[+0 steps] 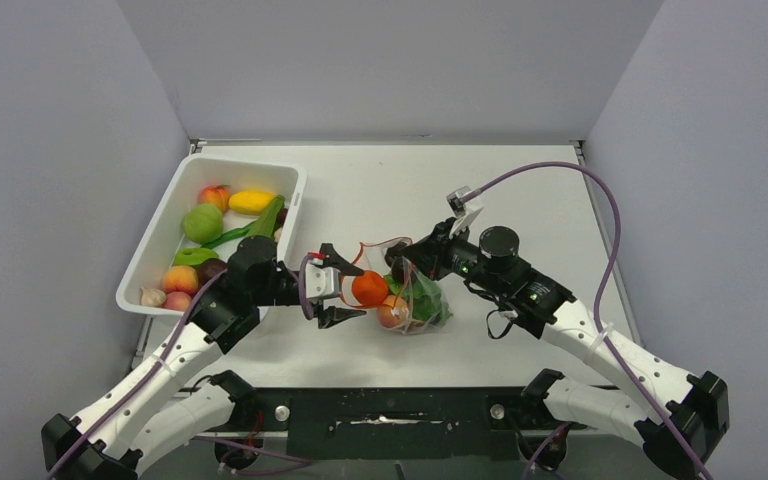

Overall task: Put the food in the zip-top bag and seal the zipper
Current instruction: Place the fake fruit in the zipper food storage bag, then zip the zipper food storage bag at the center of the board.

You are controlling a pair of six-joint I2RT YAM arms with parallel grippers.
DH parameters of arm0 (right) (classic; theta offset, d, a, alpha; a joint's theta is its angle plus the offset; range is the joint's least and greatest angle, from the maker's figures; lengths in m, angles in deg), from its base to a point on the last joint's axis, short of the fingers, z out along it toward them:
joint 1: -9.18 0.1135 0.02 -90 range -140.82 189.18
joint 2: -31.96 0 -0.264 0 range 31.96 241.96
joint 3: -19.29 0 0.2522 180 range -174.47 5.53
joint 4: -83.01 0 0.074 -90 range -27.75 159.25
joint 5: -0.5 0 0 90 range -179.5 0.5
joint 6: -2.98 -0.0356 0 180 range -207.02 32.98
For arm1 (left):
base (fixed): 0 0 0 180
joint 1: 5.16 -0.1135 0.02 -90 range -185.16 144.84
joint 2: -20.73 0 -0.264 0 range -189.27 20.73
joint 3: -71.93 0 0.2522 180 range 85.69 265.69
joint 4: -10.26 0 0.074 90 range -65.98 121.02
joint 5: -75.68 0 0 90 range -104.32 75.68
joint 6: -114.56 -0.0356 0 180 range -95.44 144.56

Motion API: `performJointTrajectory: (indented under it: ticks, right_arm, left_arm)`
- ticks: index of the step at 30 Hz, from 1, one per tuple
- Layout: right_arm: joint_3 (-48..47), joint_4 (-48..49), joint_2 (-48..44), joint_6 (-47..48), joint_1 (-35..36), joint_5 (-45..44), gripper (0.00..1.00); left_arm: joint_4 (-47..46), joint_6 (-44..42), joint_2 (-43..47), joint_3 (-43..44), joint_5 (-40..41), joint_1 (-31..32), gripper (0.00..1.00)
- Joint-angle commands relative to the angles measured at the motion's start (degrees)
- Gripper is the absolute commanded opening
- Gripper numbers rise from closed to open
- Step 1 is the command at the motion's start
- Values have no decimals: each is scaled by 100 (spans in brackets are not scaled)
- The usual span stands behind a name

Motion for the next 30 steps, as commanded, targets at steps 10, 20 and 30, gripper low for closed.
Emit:
performJointTrajectory:
  ticks: [10, 20, 30]
  right_arm:
    - [-383, 713, -44, -222, -107, 579, 0]
    - [-354, 710, 18, -263, -120, 611, 0]
    - [-260, 82, -450, 539, -135, -285, 36]
  left_arm:
    - [-628, -221, -697, -131, 579, 1185, 61]
    - [-369, -562, -1014, 120, 899, 1446, 31]
    - [-997, -170, -712, 271, 1200, 1629, 0]
